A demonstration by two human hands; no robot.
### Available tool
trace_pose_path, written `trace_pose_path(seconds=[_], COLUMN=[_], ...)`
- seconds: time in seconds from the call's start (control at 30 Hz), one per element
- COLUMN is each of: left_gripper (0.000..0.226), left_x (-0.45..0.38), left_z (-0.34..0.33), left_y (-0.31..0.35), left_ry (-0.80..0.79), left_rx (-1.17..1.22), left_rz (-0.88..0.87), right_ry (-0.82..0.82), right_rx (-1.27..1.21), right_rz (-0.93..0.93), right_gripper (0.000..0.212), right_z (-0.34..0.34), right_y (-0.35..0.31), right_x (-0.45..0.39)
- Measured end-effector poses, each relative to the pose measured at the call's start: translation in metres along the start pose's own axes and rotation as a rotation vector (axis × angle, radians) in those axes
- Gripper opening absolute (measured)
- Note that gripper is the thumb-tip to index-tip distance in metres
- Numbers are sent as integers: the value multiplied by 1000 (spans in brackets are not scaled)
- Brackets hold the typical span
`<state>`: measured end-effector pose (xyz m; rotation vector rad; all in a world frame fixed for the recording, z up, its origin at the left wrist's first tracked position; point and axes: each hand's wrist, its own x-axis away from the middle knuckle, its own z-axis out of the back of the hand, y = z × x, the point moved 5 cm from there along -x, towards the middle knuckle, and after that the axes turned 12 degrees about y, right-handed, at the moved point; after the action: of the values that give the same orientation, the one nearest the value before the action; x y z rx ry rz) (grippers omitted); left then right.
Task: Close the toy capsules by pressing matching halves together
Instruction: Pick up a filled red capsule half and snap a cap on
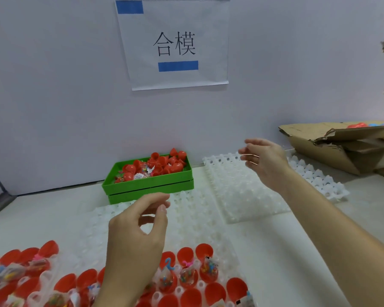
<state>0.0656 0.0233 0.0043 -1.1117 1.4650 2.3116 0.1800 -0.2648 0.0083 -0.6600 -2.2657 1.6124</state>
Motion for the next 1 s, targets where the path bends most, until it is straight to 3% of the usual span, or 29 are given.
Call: trace_pose_path(seconds=[0.2,0.4,0.77,1.0], left_gripper=[28,28,19,20], left_x=[0,-1,1,4], left_z=[1,4,1,-2], left_y=[-9,-15,-16,-17], left_ry=[-105,-144,-155,-183], left_rx=[-50,-95,-125,-118], left_rz=[112,162,123,133], right_ry=[-377,-675,-751,-687], right_rx=[568,919,1197,1123], right_rz=[281,354,362,386], right_gripper=[19,17,4,13], right_z=[-46,-55,-42,-43], right_y=[10,41,54,44], right_x=[80,134,137,135])
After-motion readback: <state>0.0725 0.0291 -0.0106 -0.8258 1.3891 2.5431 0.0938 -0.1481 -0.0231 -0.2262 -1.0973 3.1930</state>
